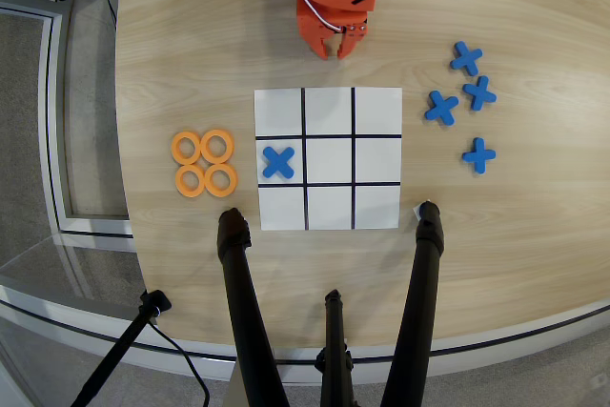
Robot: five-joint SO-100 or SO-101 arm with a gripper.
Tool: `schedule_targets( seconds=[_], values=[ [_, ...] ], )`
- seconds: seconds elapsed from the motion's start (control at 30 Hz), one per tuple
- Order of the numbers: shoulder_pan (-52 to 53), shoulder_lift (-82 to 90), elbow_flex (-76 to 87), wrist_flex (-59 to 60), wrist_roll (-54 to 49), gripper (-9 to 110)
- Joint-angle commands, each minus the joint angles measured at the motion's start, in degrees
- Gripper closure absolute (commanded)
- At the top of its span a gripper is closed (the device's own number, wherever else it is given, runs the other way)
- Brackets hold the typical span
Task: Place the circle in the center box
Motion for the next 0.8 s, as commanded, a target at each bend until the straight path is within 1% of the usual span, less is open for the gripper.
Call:
schedule_targets(
  seconds=[0.0,0.13,0.3,0.4,0.43,0.47,0.77],
  values=[
    [0.8,-2.7,-3.9,0.0,0.5,93],
    [2.0,-9.5,-9.8,-1.7,1.4,93],
    [4.6,-19.6,-18.1,-5.9,2.6,86],
    [6.6,-26.1,-24.2,-6.3,2.9,85],
    [7.4,-28.4,-26.3,-6.3,3.1,81],
    [8.1,-30.6,-28.5,-6.3,3.1,79],
    [15.9,-49.2,-47.2,-6.9,2.7,77]
  ],
)
